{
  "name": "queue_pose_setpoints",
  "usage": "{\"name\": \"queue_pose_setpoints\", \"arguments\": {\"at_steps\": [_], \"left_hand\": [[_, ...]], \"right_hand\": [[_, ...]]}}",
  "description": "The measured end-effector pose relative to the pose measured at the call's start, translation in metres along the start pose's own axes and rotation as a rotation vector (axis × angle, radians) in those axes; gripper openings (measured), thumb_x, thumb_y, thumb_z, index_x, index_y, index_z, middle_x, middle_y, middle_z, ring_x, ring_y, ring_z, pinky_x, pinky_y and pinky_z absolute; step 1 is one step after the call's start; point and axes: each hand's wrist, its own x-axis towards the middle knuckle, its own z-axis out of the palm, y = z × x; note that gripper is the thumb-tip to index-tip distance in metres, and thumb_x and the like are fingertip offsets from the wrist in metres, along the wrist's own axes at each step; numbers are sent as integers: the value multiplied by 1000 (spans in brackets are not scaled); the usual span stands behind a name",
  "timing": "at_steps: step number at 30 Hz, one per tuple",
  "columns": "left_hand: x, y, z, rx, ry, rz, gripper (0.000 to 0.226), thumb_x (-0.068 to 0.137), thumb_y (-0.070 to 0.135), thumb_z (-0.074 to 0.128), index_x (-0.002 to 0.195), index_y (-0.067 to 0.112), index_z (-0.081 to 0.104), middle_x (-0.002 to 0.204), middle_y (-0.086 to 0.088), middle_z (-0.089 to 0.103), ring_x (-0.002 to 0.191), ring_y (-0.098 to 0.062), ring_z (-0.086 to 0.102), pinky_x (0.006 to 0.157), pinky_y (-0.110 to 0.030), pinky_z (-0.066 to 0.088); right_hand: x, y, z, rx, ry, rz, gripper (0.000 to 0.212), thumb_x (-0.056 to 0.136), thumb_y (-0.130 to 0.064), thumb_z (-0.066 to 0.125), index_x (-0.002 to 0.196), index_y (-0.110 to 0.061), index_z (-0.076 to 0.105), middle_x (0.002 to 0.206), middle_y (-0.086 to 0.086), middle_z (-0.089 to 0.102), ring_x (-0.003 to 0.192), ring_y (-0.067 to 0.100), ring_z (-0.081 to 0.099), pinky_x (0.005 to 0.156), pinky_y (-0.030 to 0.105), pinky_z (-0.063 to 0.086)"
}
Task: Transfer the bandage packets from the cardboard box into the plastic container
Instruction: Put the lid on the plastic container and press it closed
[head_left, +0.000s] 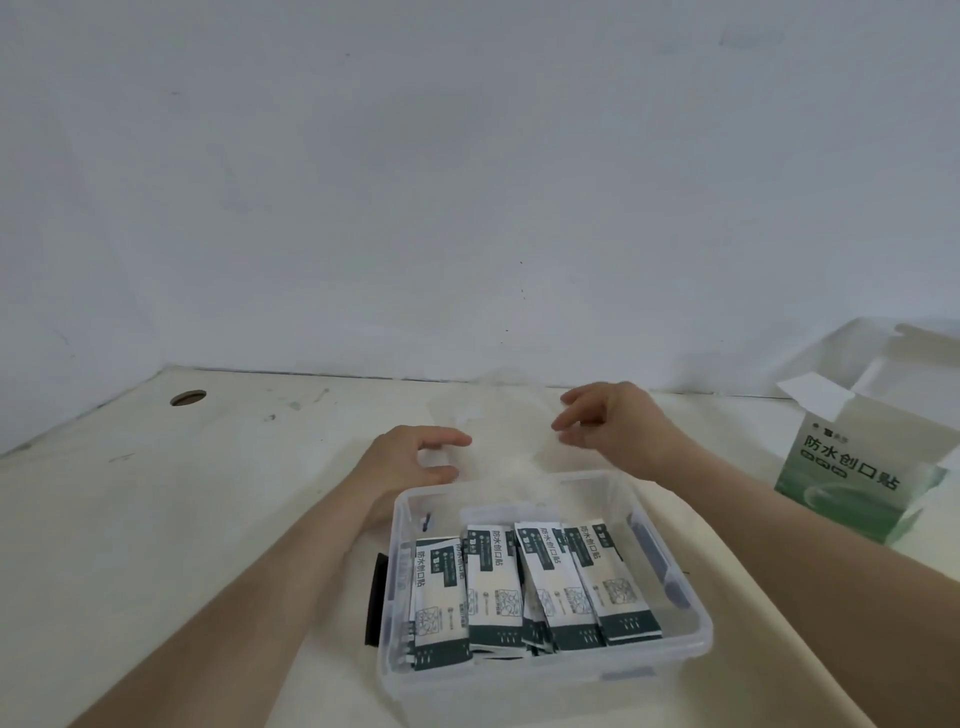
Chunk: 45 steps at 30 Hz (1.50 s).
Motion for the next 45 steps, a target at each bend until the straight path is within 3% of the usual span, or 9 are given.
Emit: {"name": "queue_pose_setpoints", "arguments": {"at_steps": [5,11,15,18,22,26,35,40,45], "left_hand": [[-14,16,-24,-171,244,12,47,86,2,66,108,44,64,121,14,64,111,4,56,97,-30,48],[-46,47,-39,-376,407,129,81,82,1,72,136,51,37,136,16,44,117,-1,52,84,-18,47],[-69,72,-39,-642,452,178,45,90,14,65,125,39,54,124,13,59,111,-4,58,97,-32,47],[-95,94,-40,-629,502,146,10,94,17,59,99,17,68,90,5,71,91,-11,63,85,-30,54],[-120,106,-38,-566,524,42,16,91,23,63,87,10,71,63,-2,68,54,-11,59,60,-27,53],[-140,105,-26,-381,438,-112,25,95,22,58,80,7,70,48,0,60,40,-9,48,42,-19,41],[-156,95,-2,-43,414,-253,31,94,33,50,74,23,72,58,5,66,56,-15,61,58,-26,42],[-159,91,0,-39,367,-271,39,94,33,50,61,21,67,46,7,57,45,-11,50,56,-28,38],[-163,94,-3,-97,289,-266,35,94,31,52,67,26,73,52,8,62,46,-7,53,60,-26,44]], "right_hand": [[-9,-37,-38,29,224,-94,19,83,-5,71,72,-20,71,111,0,68,92,18,68,95,31,49],[-49,-69,-79,587,201,-66,5,84,-7,70,87,-8,73,98,7,75,92,23,70,98,33,51],[-75,-76,-76,1105,-17,32,9,74,-6,65,80,-2,70,87,13,71,84,21,70,80,22,57],[-102,-79,-72,1236,-57,94,12,78,-11,63,87,-3,65,87,15,71,76,20,71,71,21,58],[-130,-84,-66,1002,77,142,13,89,-18,61,94,-6,62,71,7,68,57,13,59,55,20,51],[-147,-78,-53,614,193,171,16,93,-16,63,107,-11,68,61,6,68,47,13,52,47,20,41],[-161,-62,-31,196,215,162,15,90,-22,61,94,-21,75,52,-4,59,41,1,43,48,15,37],[-165,-54,-26,204,219,166,16,89,-27,64,99,-20,73,42,-13,51,36,1,42,39,9,29],[-165,-54,-26,237,187,192,16,87,-27,65,100,-20,71,54,-9,58,42,3,49,49,21,40]]}}
